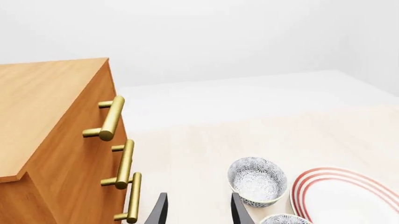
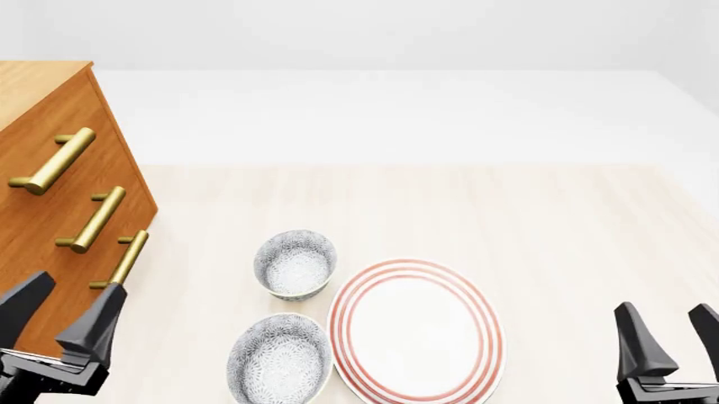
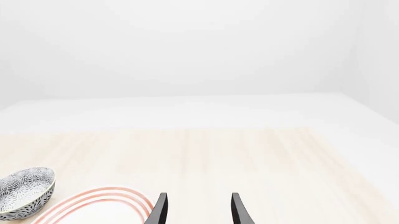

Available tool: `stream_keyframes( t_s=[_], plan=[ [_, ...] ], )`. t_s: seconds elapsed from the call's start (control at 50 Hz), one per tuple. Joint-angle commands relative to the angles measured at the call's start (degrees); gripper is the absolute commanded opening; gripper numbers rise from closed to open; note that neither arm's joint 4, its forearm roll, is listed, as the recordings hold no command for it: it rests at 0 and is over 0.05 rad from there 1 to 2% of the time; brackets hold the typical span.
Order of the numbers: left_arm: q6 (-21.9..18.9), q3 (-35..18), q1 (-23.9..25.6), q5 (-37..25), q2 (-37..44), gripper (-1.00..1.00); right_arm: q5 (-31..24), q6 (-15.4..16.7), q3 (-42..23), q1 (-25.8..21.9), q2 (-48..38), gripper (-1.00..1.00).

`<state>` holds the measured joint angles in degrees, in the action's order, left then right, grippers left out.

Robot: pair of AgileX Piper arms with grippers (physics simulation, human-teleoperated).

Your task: Stack the bowl in the middle on the bowl at the back.

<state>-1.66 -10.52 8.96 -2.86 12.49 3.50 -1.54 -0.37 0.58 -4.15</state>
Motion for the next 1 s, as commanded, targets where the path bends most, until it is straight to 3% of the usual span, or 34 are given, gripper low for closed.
stream_keyframes(
  t_s=[0.02,0.12,0.22,0.32,0.34,0.38,0.42,0.5,0.54,0.62,0.64,1.0],
  plan=[
    [2.97,-9.16,5.44,-7.09,5.18,1.0,0.51,-0.37,-0.13,0.11,-0.62,1.0],
    [3.11,-14.06,8.28,-11.09,9.42,1.0,0.26,-0.37,-0.19,0.07,-0.41,1.0],
    [7.7,-17.54,8.77,-14.89,12.39,1.0,-0.29,-0.37,-0.23,0.06,0.06,1.0],
    [8.13,-19.34,11.19,-18.07,15.01,1.0,-0.49,-0.12,-0.23,0.11,0.33,1.0],
    [10.9,-19.63,11.32,-18.72,15.15,1.0,-0.53,-0.15,-0.23,0.11,0.35,1.0],
    [11.46,-20.64,11.84,-20.3,15.96,1.0,-0.7,-0.1,-0.24,0.09,0.52,1.0],
    [15.53,-20.98,14.35,-21.6,17.0,1.0,-0.87,-0.09,-0.25,0.08,0.68,1.0],
    [16.89,-22.14,16.71,-23.66,18.17,1.0,-1.25,-0.12,-0.29,0.13,1.07,1.0],
    [21.88,-22.87,20.84,-25.99,19.72,1.0,-1.45,-0.06,-0.27,0.13,1.32,1.0],
    [23.74,-22.81,21.49,-27.65,21.38,1.0,-1.82,-0.03,-0.27,0.12,1.73,1.0],
    [27.97,-21.63,28.93,-29.78,24.5,1.0,-1.92,-0.02,-0.21,0.63,1.93,1.0],
    [27.67,-16.89,31.06,-24.52,30.46,1.0,-0.85,-0.16,-0.2,0.59,0.8,1.0]
  ],
)
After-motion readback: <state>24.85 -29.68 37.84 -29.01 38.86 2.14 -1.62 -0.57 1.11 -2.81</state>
